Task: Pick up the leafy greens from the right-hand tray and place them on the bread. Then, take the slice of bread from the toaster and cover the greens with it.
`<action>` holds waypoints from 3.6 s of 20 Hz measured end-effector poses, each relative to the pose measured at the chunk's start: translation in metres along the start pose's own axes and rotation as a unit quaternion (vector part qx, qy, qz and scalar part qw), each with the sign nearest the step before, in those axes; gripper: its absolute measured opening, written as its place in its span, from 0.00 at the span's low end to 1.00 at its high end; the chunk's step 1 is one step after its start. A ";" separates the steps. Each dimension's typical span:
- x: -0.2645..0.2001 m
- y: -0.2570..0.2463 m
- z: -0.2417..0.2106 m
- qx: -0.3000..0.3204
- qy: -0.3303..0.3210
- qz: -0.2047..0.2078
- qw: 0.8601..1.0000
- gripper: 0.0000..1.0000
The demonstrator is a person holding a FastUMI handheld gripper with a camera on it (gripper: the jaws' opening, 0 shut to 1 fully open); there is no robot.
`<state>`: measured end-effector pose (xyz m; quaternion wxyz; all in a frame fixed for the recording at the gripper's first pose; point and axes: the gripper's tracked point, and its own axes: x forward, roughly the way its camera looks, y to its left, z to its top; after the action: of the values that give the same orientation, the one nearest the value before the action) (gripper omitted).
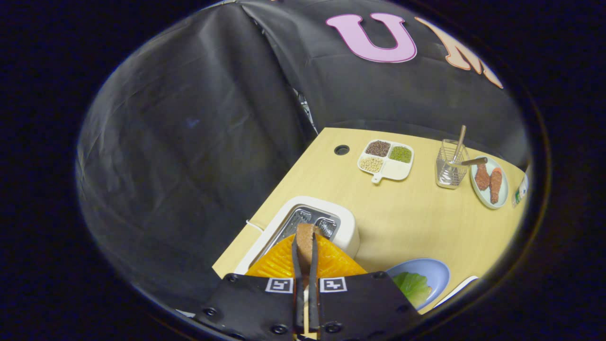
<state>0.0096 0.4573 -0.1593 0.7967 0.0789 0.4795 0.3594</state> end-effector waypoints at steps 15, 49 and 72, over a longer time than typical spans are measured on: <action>-0.077 -0.031 0.011 0.092 -0.054 0.064 0.992 0.07; -0.067 -0.194 -0.124 0.230 -0.002 -0.011 0.973 0.12; -0.143 -0.222 -0.142 0.112 -0.056 -0.049 0.991 1.00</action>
<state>-0.0370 0.1717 -0.2382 0.8248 0.1644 0.4748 0.2591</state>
